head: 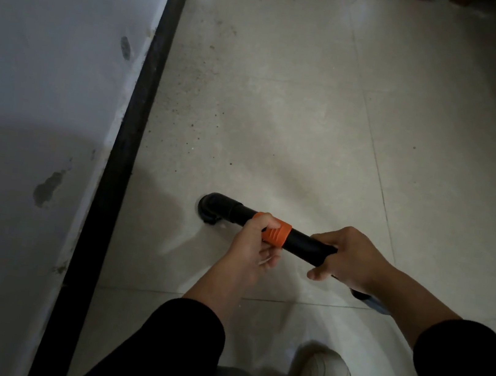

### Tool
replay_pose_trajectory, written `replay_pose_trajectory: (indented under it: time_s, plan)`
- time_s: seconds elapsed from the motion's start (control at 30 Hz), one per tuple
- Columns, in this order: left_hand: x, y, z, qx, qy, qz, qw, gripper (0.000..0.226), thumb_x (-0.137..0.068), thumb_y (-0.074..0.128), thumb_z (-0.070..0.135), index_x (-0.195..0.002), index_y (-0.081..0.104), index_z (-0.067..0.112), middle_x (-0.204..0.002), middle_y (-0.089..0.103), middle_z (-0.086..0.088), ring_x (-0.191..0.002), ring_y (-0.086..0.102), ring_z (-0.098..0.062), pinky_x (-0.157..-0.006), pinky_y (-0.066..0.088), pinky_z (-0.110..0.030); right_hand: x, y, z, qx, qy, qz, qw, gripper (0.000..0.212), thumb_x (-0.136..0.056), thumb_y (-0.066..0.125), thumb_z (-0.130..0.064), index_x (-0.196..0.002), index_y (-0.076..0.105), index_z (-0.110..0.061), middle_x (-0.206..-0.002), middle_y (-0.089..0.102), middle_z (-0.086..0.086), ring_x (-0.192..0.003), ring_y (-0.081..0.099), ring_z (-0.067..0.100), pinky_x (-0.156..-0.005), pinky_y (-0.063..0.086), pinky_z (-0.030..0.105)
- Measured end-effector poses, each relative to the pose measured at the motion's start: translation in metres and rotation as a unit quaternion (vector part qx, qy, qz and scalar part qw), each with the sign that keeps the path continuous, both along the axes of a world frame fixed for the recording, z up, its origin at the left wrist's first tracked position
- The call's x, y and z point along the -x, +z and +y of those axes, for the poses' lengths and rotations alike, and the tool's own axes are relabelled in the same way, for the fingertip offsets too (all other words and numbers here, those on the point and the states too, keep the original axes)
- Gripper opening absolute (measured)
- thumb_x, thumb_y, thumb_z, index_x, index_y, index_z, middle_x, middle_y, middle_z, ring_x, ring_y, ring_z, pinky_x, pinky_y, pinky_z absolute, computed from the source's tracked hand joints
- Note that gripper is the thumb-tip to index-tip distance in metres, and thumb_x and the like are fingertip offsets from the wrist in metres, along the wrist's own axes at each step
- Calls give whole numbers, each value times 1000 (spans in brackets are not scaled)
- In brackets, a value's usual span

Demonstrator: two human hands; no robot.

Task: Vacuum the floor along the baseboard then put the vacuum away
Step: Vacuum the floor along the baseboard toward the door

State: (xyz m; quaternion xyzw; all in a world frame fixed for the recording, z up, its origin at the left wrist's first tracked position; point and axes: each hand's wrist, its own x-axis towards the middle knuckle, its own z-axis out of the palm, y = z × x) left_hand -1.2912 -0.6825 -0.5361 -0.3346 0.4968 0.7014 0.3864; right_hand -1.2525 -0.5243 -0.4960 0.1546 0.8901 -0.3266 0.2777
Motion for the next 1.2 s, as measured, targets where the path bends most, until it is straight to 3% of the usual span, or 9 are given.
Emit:
replay_pose_trajectory:
  time_s: [0.13,0.33,0.53,0.73,0.83,0.97,1.03,1.2]
  plan:
    - [1,-1,3,4,13,-2,1000,32,-80,64,22,-108,63,8,-90,62,-8,-78,58,-16,-64,50,-26,-2,-2,-2,-13,-4,10,1000,26,-64,84,-13,-80,70,-28,-72,68,3,-76,63,18,-71,48,30]
    - [10,-7,9,25,28,22,999,30,-77,71,26,-101,62,9,-97,67,-8,-82,62,-15,-68,52,-26,2,-2,-4,-20,-27,45,998,19,-68,82,-12,-79,68,-20,-60,55,-1,-61,53,13,-55,35,23]
    - [29,-6,9,53,43,45,997,20,-80,75,27,-86,64,12,-90,69,-5,-80,63,-13,-79,54,-27,18,-7,-13,-38,-43,79,995,20,-71,80,-19,-86,67,-18,-61,53,-2,-59,50,11,-51,31,22]
    - [55,-2,3,87,-14,79,993,21,-89,66,34,-79,59,18,-86,68,0,-80,64,-10,-84,52,-29,38,-13,-31,-65,-60,100,991,23,-74,78,-24,-93,65,-20,-68,58,-2,-69,57,18,-53,36,23]
    - [64,-3,2,109,-49,100,988,23,-93,61,36,-84,60,15,-99,69,-4,-86,64,-13,-91,50,-32,43,-16,-38,-74,-73,106,989,20,-76,76,-23,-93,65,-20,-72,60,-1,-69,58,18,-57,39,24]
    - [69,1,12,102,-48,110,988,30,-94,58,36,-112,58,12,-111,67,-4,-92,63,-10,-74,52,-26,45,-17,-37,-101,-95,117,983,14,-78,70,-18,-90,62,-20,-73,61,2,-69,60,21,-61,48,28]
    - [70,2,19,100,-48,109,988,30,-94,58,36,-114,57,13,-116,66,-4,-94,62,-10,-67,50,-24,44,-17,-34,-109,-105,120,981,13,-78,68,-16,-88,61,-20,-72,61,2,-69,60,21,-61,48,28]
    - [66,0,36,87,-51,116,988,34,-94,58,38,-118,57,14,-115,65,-2,-104,61,-13,-70,50,-25,39,-20,-24,-111,-136,123,977,15,-79,67,-15,-92,61,-20,-72,60,1,-69,60,20,-63,51,29]
